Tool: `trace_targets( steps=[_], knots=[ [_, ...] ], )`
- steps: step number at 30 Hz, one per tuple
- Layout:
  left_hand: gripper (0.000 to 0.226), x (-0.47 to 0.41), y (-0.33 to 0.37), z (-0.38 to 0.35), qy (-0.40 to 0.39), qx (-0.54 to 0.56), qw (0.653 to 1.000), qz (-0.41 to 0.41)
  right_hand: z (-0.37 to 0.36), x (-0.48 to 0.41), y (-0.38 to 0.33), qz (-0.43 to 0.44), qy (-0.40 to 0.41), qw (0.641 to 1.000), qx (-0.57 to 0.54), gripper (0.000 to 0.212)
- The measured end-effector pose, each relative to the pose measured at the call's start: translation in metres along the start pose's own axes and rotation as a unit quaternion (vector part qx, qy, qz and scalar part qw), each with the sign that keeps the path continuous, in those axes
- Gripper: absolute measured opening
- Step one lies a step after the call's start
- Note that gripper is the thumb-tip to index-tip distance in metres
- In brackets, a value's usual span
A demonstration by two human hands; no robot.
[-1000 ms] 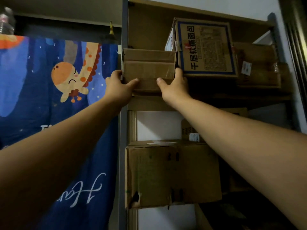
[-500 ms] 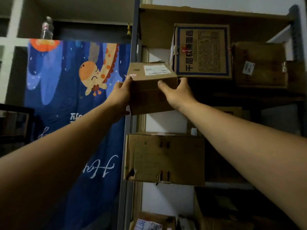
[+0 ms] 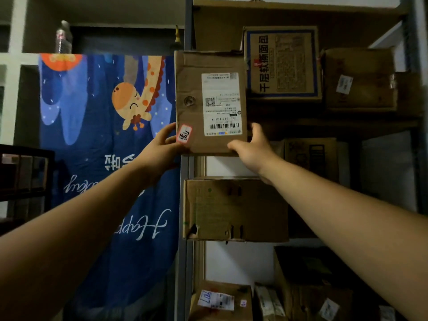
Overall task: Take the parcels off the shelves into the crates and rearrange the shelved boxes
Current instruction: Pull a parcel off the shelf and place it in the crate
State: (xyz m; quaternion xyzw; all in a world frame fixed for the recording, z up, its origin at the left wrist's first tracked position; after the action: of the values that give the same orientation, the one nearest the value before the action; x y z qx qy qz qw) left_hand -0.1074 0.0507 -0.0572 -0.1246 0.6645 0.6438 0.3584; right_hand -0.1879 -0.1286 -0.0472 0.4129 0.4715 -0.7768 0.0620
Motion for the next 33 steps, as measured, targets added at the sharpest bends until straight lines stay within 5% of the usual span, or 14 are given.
trace_targets(
  steps=[12,21,33],
  knots=[
    [0.062,-0.004,-0.011,0.003,-0.018,-0.024,0.999,-0.043,-0.009,0.003,0.011,0.005,-0.003,1.000,0.006,0.061],
    [0.037,-0.039,0.034,-0.010,0.132,-0.004,0.988,-0.085,0.005,-0.038,-0.013,0.061,0.006,0.998,-0.031,0.065],
    [0.077,-0.097,0.049,-0.006,0.068,-0.077,0.985,-0.140,-0.002,-0.097,-0.034,0.054,0.153,0.986,0.033,0.056]
  ],
)
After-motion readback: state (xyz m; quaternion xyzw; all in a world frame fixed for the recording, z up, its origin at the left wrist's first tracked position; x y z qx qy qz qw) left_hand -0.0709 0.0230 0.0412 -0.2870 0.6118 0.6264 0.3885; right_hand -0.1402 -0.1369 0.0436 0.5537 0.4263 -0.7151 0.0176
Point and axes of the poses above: each hand's wrist, its own x-axis away from the middle knuckle, its own z-axis out of the back of the hand, y = z × x, the point moved 6 cm from there along -x, towards the middle knuckle, and after that the axes turned 1 degree about y, right-handed, at the moved point
